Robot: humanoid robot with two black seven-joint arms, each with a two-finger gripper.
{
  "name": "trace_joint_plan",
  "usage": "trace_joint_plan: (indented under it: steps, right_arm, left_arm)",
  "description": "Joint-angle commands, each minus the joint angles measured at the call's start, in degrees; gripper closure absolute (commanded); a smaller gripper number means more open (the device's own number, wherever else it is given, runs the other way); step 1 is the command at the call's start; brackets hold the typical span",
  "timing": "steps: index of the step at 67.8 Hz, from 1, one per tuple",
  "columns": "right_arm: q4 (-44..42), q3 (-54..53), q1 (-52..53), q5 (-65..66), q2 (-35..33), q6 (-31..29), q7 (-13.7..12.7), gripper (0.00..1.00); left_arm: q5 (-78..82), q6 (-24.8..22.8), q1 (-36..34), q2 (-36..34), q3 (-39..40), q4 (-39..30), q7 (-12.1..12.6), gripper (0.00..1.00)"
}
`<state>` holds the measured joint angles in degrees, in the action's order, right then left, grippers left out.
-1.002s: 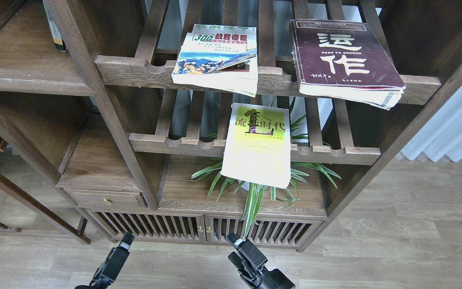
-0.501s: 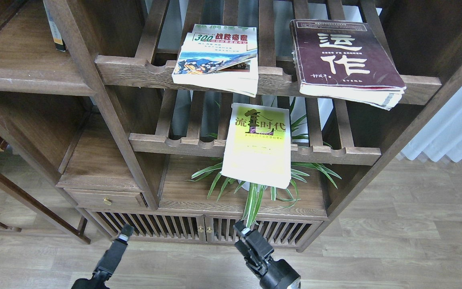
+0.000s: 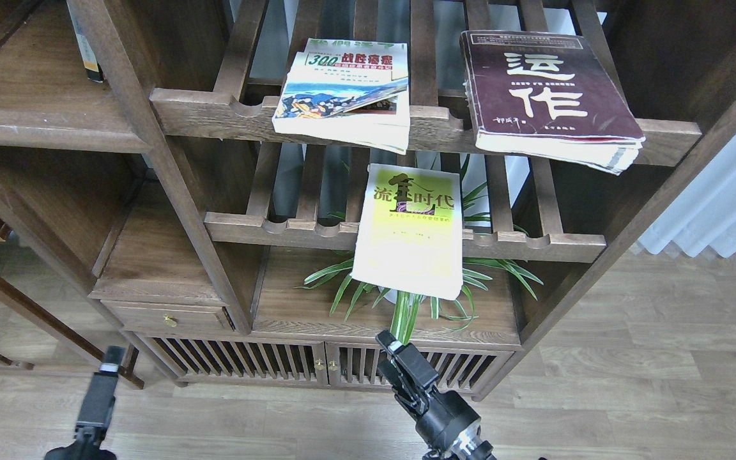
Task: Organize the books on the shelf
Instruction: 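Grasp the bottom edge of the yellow-green book with the right gripper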
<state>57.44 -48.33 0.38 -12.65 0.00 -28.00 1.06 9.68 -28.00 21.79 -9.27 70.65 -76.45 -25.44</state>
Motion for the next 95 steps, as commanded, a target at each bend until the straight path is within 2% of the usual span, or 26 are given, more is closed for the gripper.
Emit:
trace_joint_plan:
  steps: [1, 21, 35, 47, 53, 56, 61, 62, 65, 77, 95]
  right_arm:
    - [0.0, 0.0, 1.8, 0.0, 0.0, 0.0, 0.0, 0.01]
    - [-0.5, -0.8, 4.3, -0.8, 0.0, 0.0, 0.6, 0.03]
    - [-1.0, -2.4, 5.3, -4.3, 0.0, 0.0, 3.6, 0.19]
    - [-1.6, -2.5, 5.2, -6.4, 0.0, 0.0, 4.0, 0.42]
    - [-1.9, -2.3, 5.2, -7.1, 0.0, 0.0, 4.0, 0.46]
    - [-2.0, -2.4, 5.2, -7.1, 0.0, 0.0, 4.0, 0.53]
    - [-2.4, -2.5, 5.2, -7.4, 0.0, 0.0, 4.1, 0.69]
    - [-3.6, -2.3, 5.2, -7.9, 0.0, 0.0, 4.0, 0.86]
    - [-4.6, -2.0, 5.2, -8.1, 0.0, 0.0, 4.0, 0.95]
    - [-6.7, -0.9, 5.5, -8.1, 0.0, 0.0, 3.7, 0.96]
    - [-6.5, -1.1, 5.5, -8.1, 0.0, 0.0, 3.6, 0.97]
  left_arm:
    - [0.0, 0.0, 0.0, 0.3, 0.1, 1.4, 0.1, 0.00]
    - [0.0, 0.0, -0.1, 0.3, 0.5, 2.9, 0.0, 0.00]
    - [0.0, 0.0, -0.3, 0.3, 0.5, 2.9, -0.1, 0.00]
    - [0.0, 0.0, -0.3, 0.3, 1.5, 3.4, -0.1, 0.00]
    - [0.0, 0.0, -0.3, 0.3, 1.7, 3.6, -0.1, 0.00]
    - [0.0, 0.0, -0.3, 0.3, 1.8, 3.6, 0.0, 0.00]
    - [0.0, 0.0, -0.3, 0.3, 1.7, 3.8, -0.1, 0.00]
    - [0.0, 0.0, -0.3, 0.3, 1.6, 3.8, -0.1, 0.00]
    - [0.0, 0.0, -0.3, 0.3, 1.2, 3.8, -0.1, 0.00]
    - [0.0, 0.0, -0.6, 0.3, -0.1, 3.8, -0.9, 0.00]
    - [0.1, 0.0, -2.8, 0.2, -3.2, 6.8, -0.3, 0.00]
